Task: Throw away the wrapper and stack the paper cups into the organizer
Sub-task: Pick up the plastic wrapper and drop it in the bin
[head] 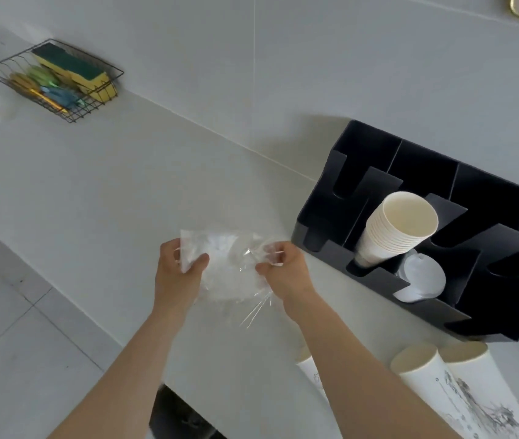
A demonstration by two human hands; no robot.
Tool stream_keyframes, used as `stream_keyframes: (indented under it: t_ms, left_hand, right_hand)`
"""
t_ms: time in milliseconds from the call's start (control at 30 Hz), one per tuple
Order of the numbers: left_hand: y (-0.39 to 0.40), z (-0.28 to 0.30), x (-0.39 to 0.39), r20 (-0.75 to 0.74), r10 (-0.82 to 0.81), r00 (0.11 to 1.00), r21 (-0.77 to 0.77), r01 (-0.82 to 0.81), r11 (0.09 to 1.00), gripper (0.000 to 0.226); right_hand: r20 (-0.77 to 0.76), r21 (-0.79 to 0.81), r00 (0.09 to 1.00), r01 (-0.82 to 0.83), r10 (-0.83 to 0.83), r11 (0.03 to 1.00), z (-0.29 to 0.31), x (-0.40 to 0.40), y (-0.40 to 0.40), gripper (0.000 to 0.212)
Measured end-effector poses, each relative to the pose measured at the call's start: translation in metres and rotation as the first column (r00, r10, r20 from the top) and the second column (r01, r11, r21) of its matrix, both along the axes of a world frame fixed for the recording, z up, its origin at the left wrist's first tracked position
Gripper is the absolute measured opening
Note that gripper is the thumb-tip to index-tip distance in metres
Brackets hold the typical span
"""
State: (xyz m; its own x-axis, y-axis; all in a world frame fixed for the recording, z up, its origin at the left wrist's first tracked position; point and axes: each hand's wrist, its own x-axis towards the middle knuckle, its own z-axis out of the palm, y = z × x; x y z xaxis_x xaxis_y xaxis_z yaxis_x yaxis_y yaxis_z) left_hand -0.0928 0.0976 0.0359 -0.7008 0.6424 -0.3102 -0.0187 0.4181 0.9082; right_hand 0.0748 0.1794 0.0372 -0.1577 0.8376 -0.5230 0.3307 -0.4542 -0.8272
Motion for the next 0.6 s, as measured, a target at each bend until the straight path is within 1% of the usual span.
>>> stream_keyframes:
  t_ms: [100, 167, 233, 267, 333, 400, 500, 600]
  left_hand:
    - [-0.041, -0.001, -0.028, 0.094, 0.13, 0.987, 0.046, -0.134, 0.99, 0.046]
    - [-0.074, -0.005, -0.049, 0.2, 0.232, 0.952, 0.048, -0.246, 0.968, 0.054]
    - [-0.113, -0.013, -0.068, 0.313, 0.339, 0.887, 0.038, -0.368, 0.929, 0.063]
    - [-0.134, -0.019, -0.077, 0.371, 0.386, 0.845, 0.038, -0.429, 0.903, 0.063]
    - [-0.178, -0.032, -0.091, 0.438, 0.446, 0.781, 0.016, -0.502, 0.864, 0.05]
    - [-0.221, -0.05, -0.099, 0.432, 0.501, 0.75, -0.045, -0.537, 0.843, 0.041]
    - [-0.28, -0.083, -0.103, 0.343, 0.595, 0.727, -0.147, -0.584, 0.798, 0.045]
    - [-0.322, -0.116, -0.092, 0.208, 0.631, 0.747, -0.242, -0.586, 0.774, 0.049]
  right_hand:
    - [-0.104, -0.047, 0.994, -0.042, 0.037, 0.998, 0.01, -0.028, -0.024, 0.036]
    - [-0.163, -0.097, 0.984, -0.089, 0.072, 0.991, 0.012, -0.05, -0.044, 0.037]
    - [-0.191, -0.129, 0.974, -0.15, 0.123, 0.98, 0.01, -0.074, -0.07, 0.037]
    - [-0.193, -0.135, 0.969, -0.182, 0.154, 0.974, 0.006, -0.087, -0.084, 0.036]
    - [-0.179, -0.14, 0.958, -0.248, 0.222, 0.958, -0.002, -0.112, -0.115, 0.034]
    - [-0.147, -0.134, 0.943, -0.319, 0.3, 0.938, -0.015, -0.134, -0.15, 0.031]
    - [-0.099, -0.111, 0.913, -0.406, 0.396, 0.907, -0.043, -0.157, -0.201, 0.029]
    - [0.013, -0.075, 0.878, -0.475, 0.478, 0.877, -0.078, -0.164, -0.242, 0.029]
